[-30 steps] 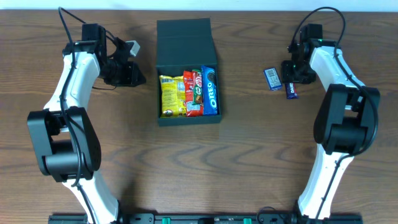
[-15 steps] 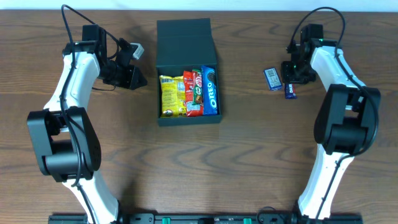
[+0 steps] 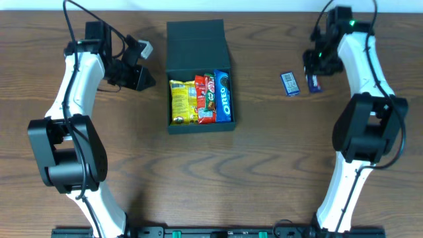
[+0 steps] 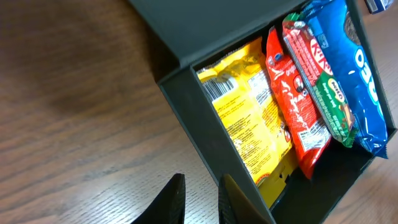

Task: Pack container
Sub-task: 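Carry the blue bar left, drop it into the box, withdraw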

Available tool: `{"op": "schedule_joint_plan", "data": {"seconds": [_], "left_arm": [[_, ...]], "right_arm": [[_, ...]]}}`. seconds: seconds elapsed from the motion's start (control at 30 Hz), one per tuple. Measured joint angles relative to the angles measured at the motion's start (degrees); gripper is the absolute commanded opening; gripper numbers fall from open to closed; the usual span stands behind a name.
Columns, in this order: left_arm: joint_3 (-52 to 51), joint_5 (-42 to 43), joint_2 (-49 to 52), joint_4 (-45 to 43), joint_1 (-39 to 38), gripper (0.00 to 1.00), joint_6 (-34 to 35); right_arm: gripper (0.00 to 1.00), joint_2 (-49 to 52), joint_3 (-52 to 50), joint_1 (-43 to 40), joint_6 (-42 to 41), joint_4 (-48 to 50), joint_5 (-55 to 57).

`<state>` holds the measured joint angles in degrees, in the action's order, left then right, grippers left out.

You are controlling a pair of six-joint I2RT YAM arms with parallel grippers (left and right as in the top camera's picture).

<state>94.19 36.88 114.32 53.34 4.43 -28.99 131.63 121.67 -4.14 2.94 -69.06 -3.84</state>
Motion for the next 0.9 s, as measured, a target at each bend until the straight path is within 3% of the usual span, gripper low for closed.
{"op": "schedule_joint_plan", "data": {"seconds": [0.13,0.3,0.57,0.9], "left_arm": [[1.53,-1.53,0.00,1.01,0.00,0.20,-1.20],[1.68,-2.54,-0.02,1.42,0.00,0.20,-1.99],[1.68,-2.80,-0.02,1.53,0.00,0.21,-2.58],[1.68,-2.82,-0.02,1.33,0.00,0.21,-2.58]], "right_arm": [[0.14,-0.02,10.10,3.78,-1.40,-6.10,-2.62],[0.19,-0.02,14.75,14.40,-6.82,-8.13,-4.24],[0.24,0.00,13.84,33.29,-19.82,-3.54,-4.09],[0.22,0.00,3.21,39.34,-32.76,3.15,-1.53]]}}
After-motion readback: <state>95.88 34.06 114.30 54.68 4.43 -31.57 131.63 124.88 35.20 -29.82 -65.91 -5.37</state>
